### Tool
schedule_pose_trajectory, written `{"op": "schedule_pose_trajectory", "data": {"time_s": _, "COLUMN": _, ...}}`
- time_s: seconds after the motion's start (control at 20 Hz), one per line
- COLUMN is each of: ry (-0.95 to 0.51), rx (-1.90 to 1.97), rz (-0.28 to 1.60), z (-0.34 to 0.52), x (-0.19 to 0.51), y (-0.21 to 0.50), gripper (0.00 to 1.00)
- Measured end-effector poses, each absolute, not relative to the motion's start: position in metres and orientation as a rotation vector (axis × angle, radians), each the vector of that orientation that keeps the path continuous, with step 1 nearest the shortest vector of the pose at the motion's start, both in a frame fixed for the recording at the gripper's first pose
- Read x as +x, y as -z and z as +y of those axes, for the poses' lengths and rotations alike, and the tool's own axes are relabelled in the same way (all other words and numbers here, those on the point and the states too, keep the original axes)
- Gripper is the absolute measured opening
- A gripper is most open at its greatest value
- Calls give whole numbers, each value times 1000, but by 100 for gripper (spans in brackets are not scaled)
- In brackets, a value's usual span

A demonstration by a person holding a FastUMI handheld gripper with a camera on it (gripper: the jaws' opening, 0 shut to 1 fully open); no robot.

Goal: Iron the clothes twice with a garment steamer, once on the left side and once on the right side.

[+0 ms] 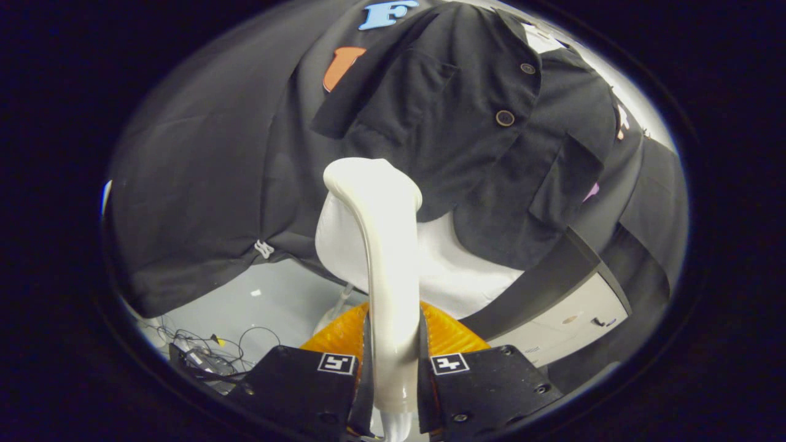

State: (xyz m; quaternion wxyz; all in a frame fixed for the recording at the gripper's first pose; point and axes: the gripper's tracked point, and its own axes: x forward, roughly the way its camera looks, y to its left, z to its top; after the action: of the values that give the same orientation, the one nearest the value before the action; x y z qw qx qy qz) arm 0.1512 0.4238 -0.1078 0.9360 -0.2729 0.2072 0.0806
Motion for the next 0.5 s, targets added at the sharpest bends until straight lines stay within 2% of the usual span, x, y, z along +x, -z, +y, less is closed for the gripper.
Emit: {"op": "schedule_pose_trajectory", "data": {"time_s": 0.5, "ry": -245, "rx": -476, "rz": 587, "z": 386, "x": 104, "y": 156, "gripper": 31}}
